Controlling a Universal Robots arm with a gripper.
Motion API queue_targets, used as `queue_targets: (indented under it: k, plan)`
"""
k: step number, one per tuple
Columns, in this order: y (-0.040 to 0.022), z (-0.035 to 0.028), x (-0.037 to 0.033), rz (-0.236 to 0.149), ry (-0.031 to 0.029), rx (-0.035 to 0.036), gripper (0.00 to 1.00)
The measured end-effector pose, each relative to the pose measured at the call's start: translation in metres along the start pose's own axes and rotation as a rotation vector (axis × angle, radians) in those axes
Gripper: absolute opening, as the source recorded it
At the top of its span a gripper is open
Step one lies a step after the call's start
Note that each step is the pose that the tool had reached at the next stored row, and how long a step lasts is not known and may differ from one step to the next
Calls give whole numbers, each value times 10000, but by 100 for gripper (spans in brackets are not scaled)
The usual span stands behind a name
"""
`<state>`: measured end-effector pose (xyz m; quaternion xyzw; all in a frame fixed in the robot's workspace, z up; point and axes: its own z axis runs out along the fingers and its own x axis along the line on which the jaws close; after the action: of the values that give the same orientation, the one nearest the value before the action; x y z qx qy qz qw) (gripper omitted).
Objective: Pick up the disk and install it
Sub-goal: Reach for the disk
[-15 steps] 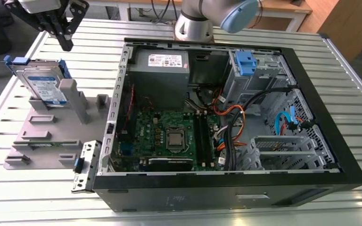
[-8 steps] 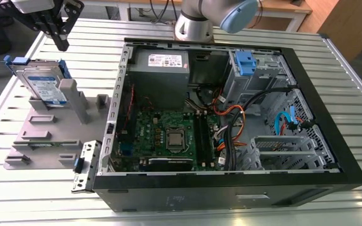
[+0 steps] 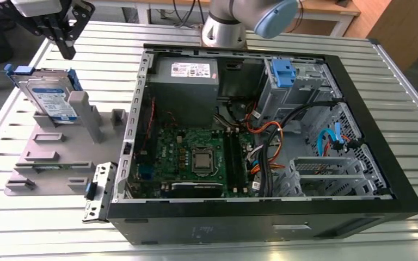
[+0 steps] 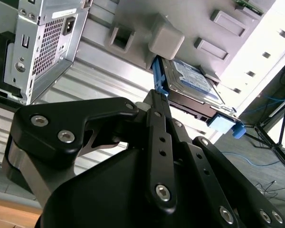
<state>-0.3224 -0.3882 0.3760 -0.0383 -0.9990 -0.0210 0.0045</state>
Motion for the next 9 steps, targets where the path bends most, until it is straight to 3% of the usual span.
queue_targets:
  k: [9]
  plan:
    - [-3, 15, 37, 0, 3, 2, 11]
